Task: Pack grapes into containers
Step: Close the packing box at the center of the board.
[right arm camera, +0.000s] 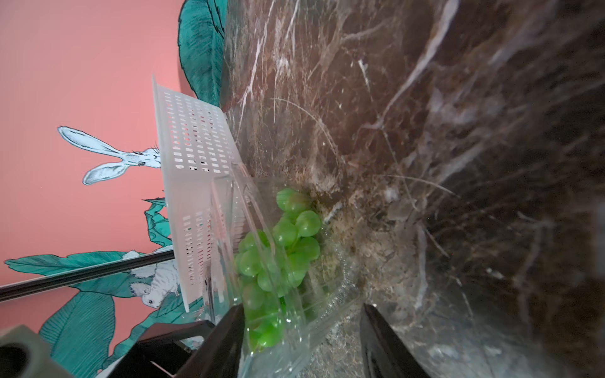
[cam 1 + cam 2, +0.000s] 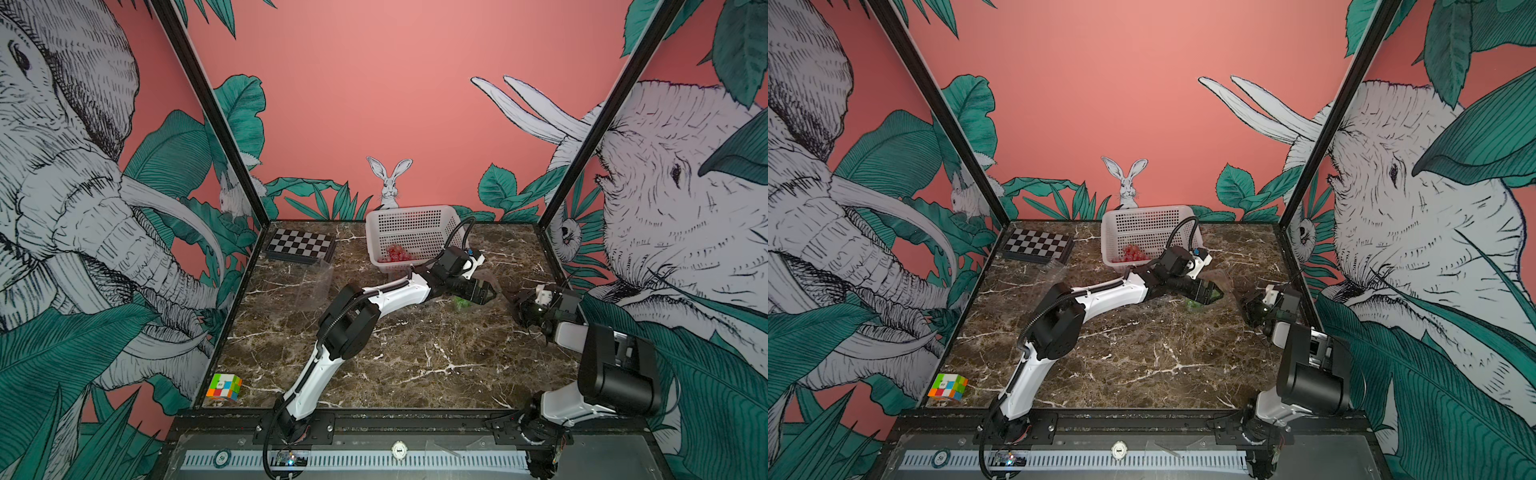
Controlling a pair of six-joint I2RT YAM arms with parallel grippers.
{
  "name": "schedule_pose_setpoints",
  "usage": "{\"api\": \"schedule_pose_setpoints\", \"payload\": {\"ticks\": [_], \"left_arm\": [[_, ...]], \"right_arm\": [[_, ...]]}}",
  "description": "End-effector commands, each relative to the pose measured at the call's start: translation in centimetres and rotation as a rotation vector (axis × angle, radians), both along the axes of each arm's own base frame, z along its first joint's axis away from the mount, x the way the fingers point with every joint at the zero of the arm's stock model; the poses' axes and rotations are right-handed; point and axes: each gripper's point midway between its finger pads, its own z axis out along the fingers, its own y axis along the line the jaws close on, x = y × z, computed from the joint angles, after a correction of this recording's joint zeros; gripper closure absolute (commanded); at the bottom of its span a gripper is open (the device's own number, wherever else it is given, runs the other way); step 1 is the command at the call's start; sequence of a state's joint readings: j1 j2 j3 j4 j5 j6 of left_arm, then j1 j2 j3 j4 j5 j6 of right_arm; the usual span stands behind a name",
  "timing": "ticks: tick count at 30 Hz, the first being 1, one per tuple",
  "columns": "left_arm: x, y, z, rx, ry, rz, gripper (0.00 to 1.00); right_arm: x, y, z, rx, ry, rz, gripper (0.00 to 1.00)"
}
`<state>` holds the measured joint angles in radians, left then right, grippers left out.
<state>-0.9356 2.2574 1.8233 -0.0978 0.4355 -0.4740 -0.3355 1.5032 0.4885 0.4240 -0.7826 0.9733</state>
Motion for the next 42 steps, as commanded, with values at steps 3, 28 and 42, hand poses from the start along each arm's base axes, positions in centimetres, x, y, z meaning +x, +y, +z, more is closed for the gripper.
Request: {"api": "schedule_pose_setpoints", "payload": {"ticks": [3,28,42], "left_arm": [[-0.6,0.2,2.8,-0.040,-0.030,-0.012,0.01],[-0.7,0.4,2.1,-0.021,-0.024,-0.008,0.01],[-0.7,0.5,1.8,-0.017,-0.020,-0.008,0.01]], "right_arm": [[0.9,-0.1,0.7,0.028,-0.066,-0.003,0.56],[0.4,0.4,0.7,0.057,-0.121,0.013,0.74],[0.0,1.1,0.6,0.077,-0.151,0.025,0.79]]}}
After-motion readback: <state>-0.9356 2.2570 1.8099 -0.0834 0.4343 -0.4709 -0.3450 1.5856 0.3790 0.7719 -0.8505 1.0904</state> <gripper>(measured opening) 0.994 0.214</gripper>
